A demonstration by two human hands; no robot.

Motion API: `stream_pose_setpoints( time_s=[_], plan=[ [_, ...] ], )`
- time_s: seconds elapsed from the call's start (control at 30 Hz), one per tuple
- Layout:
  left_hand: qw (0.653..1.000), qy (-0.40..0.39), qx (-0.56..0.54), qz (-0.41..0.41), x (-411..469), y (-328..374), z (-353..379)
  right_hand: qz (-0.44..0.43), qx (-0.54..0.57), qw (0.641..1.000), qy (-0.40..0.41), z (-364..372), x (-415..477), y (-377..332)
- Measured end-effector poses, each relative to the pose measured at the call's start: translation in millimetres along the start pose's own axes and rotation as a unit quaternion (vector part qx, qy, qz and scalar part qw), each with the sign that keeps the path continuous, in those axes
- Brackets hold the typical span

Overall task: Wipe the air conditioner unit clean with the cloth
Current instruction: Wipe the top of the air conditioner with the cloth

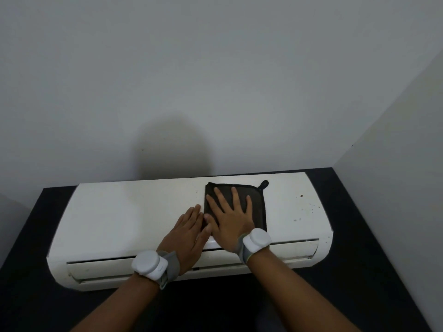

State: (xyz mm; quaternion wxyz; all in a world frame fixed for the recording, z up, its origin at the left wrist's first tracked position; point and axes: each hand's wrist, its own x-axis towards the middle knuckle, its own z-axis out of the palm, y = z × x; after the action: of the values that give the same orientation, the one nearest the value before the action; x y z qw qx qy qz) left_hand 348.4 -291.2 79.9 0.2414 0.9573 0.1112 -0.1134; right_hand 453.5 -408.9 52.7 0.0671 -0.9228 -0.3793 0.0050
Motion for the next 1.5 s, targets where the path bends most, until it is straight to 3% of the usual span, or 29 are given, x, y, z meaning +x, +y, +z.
stream_pose_setpoints(
  time_s=[0.23,0.53,0.83,0.97,1.13,1.33,1.5],
  plan=[
    [0.995,0.036,-0.091,-0.024,-9,-5,-4,-0.054,0.015,0.998,-0.014,-1,7,1],
    [0.981,0.111,-0.134,-0.086,-34,-32,-20,-0.004,0.024,0.999,-0.021,2,65,-37],
    [0.969,0.174,-0.153,-0.086,-36,-44,-31,-0.239,0.038,0.969,-0.045,8,20,-74],
    [0.972,0.161,-0.148,-0.092,-33,-38,-30,-0.282,0.012,0.959,-0.034,3,5,-52],
    [0.974,0.145,-0.149,-0.090,-30,-31,-25,-0.252,0.001,0.967,-0.042,-4,5,-15],
    [0.980,0.131,-0.130,-0.068,-23,-15,-19,-0.096,-0.016,0.993,-0.068,-17,32,51],
    [0.989,0.097,-0.103,-0.048,-17,2,-8,-0.030,0.007,0.998,-0.064,-14,33,82]
  ],
)
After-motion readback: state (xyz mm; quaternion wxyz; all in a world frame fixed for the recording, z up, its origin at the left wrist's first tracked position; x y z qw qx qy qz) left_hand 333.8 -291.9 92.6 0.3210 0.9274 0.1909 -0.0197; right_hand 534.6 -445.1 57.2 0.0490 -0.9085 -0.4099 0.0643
